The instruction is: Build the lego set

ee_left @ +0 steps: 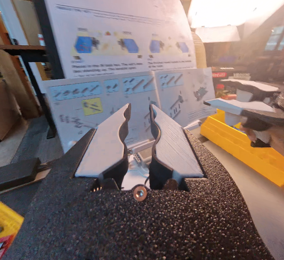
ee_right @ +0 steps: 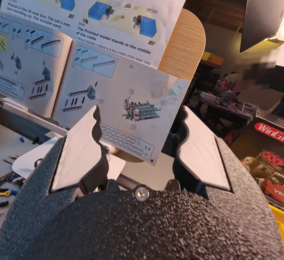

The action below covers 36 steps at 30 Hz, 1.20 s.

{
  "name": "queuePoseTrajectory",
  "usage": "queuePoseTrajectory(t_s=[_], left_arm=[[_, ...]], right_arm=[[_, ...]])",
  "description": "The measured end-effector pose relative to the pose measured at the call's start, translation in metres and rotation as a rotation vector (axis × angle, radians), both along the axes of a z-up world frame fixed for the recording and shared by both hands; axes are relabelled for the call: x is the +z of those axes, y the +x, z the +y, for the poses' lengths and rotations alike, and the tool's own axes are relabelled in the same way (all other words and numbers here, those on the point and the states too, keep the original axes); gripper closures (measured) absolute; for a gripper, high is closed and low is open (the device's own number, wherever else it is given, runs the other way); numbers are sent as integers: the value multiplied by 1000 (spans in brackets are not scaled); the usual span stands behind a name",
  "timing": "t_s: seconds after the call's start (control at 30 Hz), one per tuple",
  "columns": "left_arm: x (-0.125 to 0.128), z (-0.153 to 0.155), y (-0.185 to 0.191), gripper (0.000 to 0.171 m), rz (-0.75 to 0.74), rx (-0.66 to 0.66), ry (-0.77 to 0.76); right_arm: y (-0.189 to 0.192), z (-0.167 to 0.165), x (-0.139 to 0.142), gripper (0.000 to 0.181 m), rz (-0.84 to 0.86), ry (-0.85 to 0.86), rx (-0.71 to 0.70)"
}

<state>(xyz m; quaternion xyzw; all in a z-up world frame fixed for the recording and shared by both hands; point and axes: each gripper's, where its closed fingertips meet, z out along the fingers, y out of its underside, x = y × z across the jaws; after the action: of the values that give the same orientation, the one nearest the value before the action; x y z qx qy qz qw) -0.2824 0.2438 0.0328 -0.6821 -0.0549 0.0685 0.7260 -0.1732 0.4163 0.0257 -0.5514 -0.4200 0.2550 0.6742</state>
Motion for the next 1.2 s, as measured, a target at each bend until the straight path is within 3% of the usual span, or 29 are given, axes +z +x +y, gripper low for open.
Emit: queuePoseTrajectory(t_s=[0.07, 0.13, 0.2, 0.3, 0.4, 0.53, 0.77, 0.93, 1.2], left_arm=[[-11, 24, 16, 146, 54, -45, -81], [-23, 39, 23, 145, 85, -61, -151], [-28, 44, 28, 145, 95, -82, -172], [-31, 41, 33, 144, 102, -105, -153], [-31, 41, 42, 144, 41, -159, -127], [-20, 41, 65, 139, 20, -252, -81], [-10, 41, 110, 136, -41, -411, -48], [-22, 49, 112, 137, -148, -428, -67], [-11, 79, 119, 141, -290, -406, 23]], right_arm=[[-13, 10, -5, 70, -39, -55, -29], [-16, 14, -11, 77, -53, -99, -61], [-8, 5, -1, 102, 4, -22, -70], [4, -10, 2, 119, 45, 68, -54], [6, -34, -1, 151, 107, 85, 96], [3, -58, -12, 154, 102, 46, 249], [5, -69, -15, 157, 91, 84, 242], [5, -72, -14, 157, 82, 104, 236], [6, -74, -13, 157, 112, 72, 243]])
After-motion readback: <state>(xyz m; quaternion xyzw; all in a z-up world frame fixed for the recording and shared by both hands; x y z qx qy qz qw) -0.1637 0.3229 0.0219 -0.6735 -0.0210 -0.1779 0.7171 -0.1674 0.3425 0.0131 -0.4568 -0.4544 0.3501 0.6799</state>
